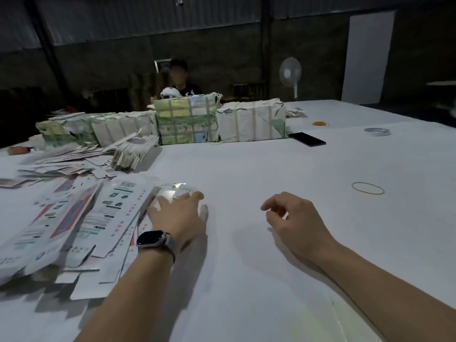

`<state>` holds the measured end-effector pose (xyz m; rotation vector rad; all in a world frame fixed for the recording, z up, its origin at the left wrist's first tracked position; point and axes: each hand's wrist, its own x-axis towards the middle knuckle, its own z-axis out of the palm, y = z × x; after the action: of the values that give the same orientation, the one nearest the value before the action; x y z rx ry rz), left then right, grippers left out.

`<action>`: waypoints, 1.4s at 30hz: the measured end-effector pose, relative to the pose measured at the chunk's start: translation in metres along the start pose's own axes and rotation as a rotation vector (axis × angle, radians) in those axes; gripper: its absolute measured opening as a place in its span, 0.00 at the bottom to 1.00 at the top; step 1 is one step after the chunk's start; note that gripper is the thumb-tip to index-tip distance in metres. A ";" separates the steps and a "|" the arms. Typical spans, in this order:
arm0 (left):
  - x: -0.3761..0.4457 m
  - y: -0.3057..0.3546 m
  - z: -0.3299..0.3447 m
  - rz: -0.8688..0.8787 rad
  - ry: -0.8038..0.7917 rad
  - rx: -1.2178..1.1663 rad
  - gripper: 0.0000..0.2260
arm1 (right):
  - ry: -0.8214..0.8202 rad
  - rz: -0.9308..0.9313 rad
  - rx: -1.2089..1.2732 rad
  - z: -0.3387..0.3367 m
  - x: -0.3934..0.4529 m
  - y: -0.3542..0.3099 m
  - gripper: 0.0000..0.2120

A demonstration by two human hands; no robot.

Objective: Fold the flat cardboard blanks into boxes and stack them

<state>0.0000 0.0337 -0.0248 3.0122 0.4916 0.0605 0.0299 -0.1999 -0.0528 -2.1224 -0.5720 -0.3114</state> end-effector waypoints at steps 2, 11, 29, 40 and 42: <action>-0.001 0.003 -0.001 0.025 0.039 -0.013 0.20 | -0.016 -0.008 0.012 0.001 0.000 -0.001 0.14; -0.013 0.015 -0.013 0.126 0.238 -0.065 0.27 | -0.006 -0.010 0.013 0.001 -0.001 -0.002 0.14; -0.068 0.076 -0.044 0.616 0.257 -1.371 0.26 | -0.032 0.033 0.774 -0.001 0.002 -0.028 0.12; -0.044 0.089 -0.001 0.340 0.112 -1.444 0.13 | -0.112 -0.021 0.613 0.007 -0.007 -0.023 0.18; -0.042 0.088 0.002 0.345 0.067 -1.488 0.14 | -0.127 -0.011 0.614 0.006 -0.007 -0.023 0.17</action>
<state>-0.0123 -0.0629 -0.0191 1.5801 -0.1117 0.3572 0.0126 -0.1853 -0.0430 -1.5501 -0.6540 0.0024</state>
